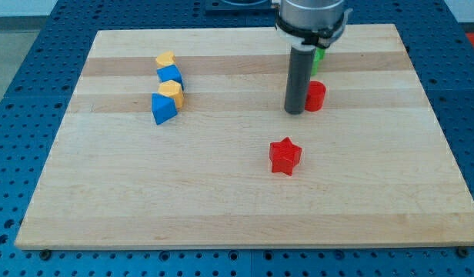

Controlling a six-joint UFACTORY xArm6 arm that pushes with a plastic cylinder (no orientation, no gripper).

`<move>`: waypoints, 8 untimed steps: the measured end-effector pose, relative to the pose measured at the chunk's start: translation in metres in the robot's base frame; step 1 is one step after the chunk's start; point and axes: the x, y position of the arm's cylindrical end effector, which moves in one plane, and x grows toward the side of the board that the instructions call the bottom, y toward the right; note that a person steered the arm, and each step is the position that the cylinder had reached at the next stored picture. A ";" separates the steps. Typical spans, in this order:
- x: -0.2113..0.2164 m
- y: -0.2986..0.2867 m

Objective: Place the red circle below the green circle

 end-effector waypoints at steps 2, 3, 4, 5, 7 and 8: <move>0.030 0.004; 0.031 0.031; 0.009 0.031; -0.019 0.023; -0.009 0.036; -0.017 0.044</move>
